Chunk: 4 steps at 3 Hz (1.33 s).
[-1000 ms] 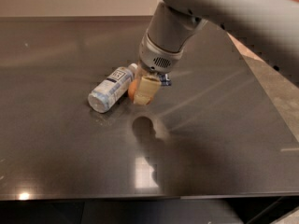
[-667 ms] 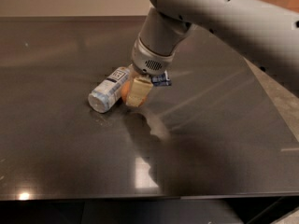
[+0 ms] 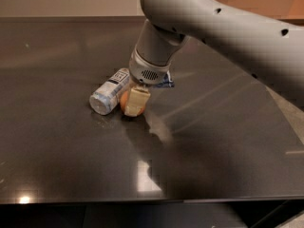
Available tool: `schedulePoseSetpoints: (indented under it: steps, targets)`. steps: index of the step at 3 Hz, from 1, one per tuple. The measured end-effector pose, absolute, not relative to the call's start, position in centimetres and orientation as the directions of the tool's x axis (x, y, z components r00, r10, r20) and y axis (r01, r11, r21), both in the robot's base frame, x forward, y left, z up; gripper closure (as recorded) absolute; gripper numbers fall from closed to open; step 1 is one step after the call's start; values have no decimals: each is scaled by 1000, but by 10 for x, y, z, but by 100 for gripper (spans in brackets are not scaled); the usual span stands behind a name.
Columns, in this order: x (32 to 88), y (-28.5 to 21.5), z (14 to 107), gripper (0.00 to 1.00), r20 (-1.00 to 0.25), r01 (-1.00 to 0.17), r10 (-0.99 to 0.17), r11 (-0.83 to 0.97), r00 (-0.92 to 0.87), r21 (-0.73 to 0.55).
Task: Move orange near blue plastic bottle
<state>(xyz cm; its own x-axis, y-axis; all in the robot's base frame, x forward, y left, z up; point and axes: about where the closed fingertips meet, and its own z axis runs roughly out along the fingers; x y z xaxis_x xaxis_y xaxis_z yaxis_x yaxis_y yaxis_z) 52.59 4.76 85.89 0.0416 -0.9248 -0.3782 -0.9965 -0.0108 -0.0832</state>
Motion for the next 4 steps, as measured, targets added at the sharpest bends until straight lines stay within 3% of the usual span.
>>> schedulePoseSetpoints:
  steps: [3, 4]
  targets:
    - [524, 49, 849, 12, -377, -997, -925, -9, 36, -73]
    - [523, 50, 849, 0, -377, -997, -926, -11, 37, -73]
